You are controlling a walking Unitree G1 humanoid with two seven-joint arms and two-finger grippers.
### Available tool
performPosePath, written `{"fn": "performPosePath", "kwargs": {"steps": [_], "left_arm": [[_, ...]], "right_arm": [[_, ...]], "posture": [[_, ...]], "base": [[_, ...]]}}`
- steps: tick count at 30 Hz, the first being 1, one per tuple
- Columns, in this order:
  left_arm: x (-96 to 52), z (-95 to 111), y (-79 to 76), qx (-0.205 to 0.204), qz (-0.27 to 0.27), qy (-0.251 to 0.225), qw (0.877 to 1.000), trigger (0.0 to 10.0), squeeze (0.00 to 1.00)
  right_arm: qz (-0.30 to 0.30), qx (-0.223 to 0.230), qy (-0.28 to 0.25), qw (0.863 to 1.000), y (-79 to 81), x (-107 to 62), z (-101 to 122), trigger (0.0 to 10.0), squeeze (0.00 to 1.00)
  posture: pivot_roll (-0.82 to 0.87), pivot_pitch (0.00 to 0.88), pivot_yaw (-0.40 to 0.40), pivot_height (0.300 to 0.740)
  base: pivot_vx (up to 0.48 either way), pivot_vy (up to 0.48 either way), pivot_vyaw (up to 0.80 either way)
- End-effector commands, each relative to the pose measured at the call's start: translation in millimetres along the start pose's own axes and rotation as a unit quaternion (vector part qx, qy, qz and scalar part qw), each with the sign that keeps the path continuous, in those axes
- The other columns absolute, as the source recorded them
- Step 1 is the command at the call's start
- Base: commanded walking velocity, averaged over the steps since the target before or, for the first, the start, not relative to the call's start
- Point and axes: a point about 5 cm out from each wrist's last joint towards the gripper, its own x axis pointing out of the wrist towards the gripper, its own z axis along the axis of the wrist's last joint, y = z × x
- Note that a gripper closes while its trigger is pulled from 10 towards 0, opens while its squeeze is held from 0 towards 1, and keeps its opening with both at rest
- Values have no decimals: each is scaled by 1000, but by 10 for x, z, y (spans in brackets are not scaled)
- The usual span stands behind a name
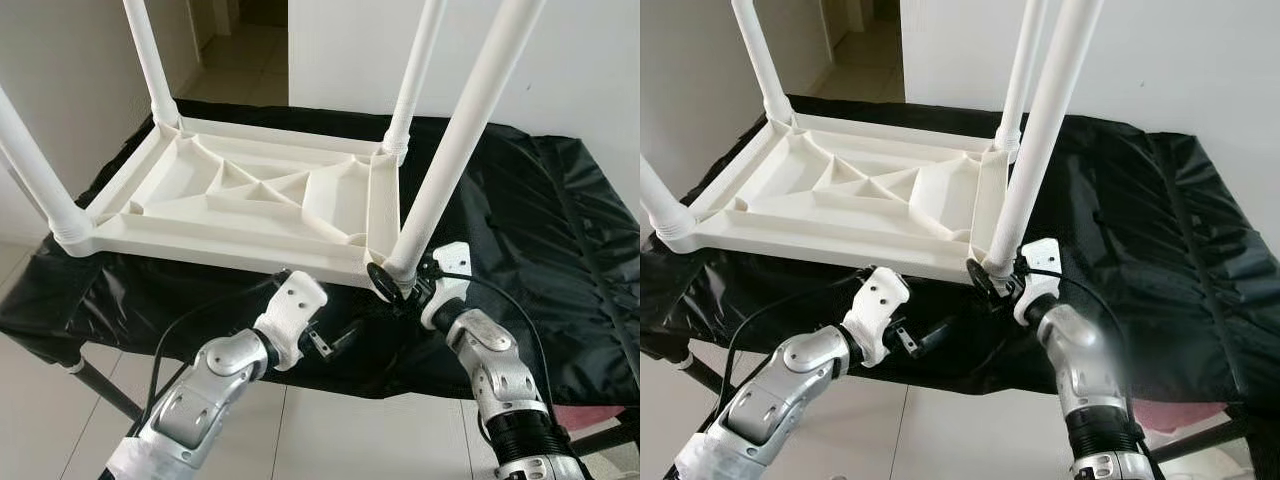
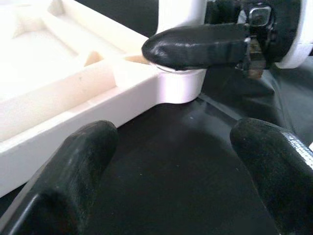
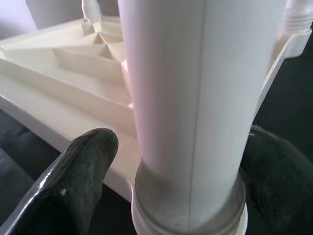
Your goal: Building children table
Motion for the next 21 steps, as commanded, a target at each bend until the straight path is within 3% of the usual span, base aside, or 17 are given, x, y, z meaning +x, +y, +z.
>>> {"fn": "performPosePath", "kwargs": {"steps": [1,5,6,21], "left_arm": [[-19,-51,-15,-19,-18,7,1000,10000,1000],[-20,-44,-13,-10,-17,7,1000,10000,1000],[-17,-32,-24,1,-22,8,1000,10000,0],[14,-10,-78,11,-34,7,999,10000,0]], "right_arm": [[-8,3,-10,1000,-22,-21,7,10000,1000],[-13,-2,-12,1000,-34,-28,9,10000,1000],[-8,-7,-16,1000,-51,-33,31,10000,0],[82,-52,-14,995,-80,99,140,10000,0]], "posture": [[-10,65,-21,740],[-12,67,-17,740],[-15,69,-13,740],[-9,61,-16,740]], "base": [[0,0,0],[0,0,0],[0,0,0],[0,0,0]]}}
